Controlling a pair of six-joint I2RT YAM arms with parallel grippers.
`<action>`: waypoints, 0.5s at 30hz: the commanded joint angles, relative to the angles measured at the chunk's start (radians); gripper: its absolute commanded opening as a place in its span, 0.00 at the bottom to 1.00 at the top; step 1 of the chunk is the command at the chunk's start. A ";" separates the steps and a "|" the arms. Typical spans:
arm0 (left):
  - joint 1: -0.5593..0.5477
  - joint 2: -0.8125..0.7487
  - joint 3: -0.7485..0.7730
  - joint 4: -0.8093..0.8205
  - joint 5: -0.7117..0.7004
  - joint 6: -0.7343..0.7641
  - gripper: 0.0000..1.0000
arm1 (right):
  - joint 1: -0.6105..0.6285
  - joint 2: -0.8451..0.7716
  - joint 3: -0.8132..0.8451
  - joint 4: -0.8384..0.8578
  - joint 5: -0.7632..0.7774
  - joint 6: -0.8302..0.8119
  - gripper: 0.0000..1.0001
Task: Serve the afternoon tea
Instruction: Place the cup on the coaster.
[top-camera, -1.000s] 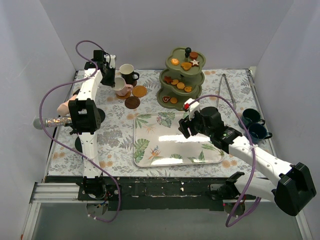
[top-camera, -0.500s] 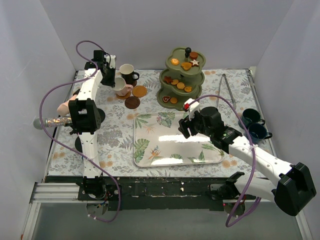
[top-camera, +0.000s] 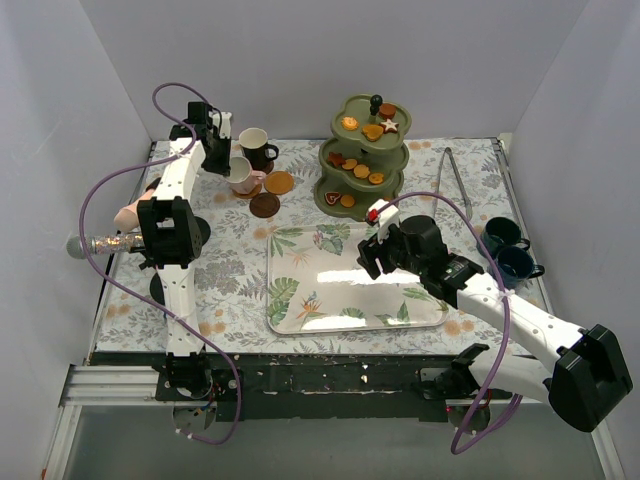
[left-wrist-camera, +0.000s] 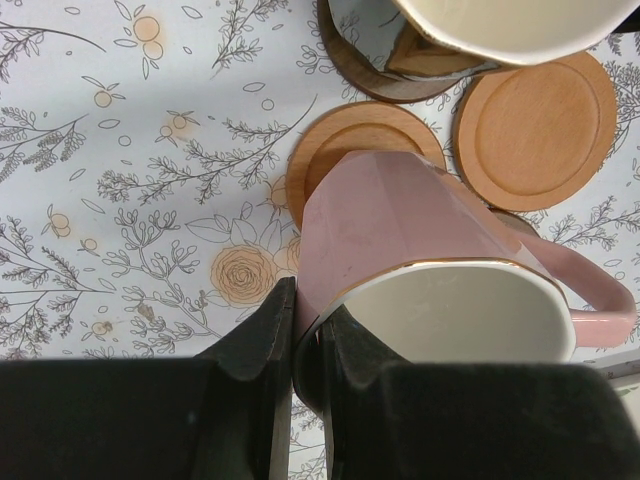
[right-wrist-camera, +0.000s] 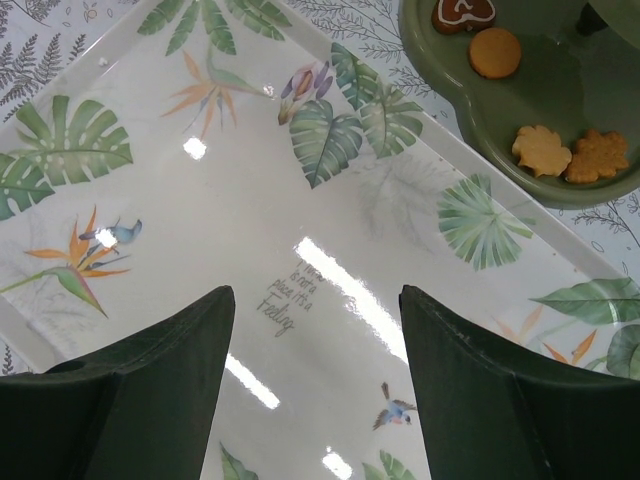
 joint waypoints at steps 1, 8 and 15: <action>0.000 -0.021 0.007 0.049 0.018 -0.004 0.00 | -0.002 -0.007 -0.003 0.041 -0.015 0.007 0.75; 0.000 -0.020 -0.007 0.046 0.001 -0.004 0.00 | -0.003 -0.006 -0.005 0.040 -0.015 0.010 0.75; 0.000 -0.018 0.001 0.049 0.002 -0.008 0.04 | -0.002 -0.004 -0.002 0.041 -0.016 0.009 0.75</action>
